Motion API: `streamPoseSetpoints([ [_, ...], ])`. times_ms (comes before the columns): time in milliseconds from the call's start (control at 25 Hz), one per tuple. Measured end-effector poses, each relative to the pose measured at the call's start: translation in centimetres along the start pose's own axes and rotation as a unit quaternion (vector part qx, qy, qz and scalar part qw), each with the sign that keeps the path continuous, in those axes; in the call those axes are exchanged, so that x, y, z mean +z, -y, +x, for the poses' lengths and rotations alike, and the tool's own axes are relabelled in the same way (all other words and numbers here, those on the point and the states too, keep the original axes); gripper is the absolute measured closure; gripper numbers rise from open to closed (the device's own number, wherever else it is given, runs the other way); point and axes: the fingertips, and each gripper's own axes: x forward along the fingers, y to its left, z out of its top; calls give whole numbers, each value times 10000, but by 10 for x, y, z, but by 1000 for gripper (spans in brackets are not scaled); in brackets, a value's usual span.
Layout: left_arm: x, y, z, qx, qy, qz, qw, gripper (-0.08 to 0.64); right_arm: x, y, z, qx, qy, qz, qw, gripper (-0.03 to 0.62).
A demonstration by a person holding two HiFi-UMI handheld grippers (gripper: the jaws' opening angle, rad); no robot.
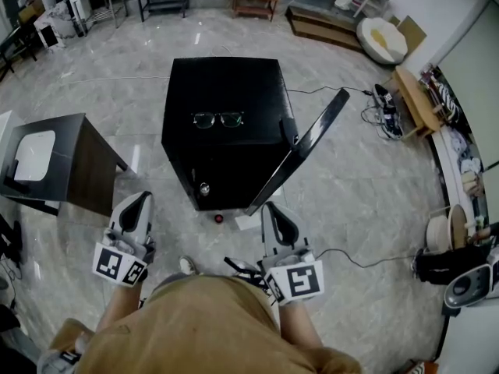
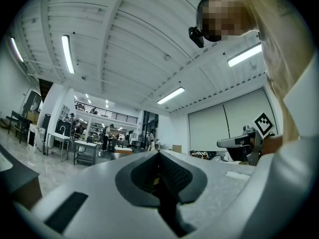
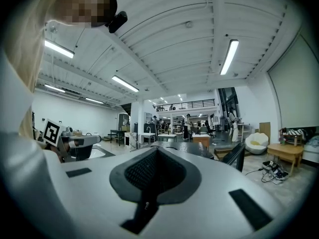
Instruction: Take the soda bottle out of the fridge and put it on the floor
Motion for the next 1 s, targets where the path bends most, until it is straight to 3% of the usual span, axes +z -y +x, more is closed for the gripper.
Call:
streamPoseSetpoints([
  [760, -6, 13, 11, -176, 1, 80, 9998, 558, -3, 9, -12, -189, 199, 123, 9995, 592],
  [1000, -12, 11, 12, -200, -43, 38, 9998, 558, -14, 10, -9, -131, 19, 0, 9999, 592],
])
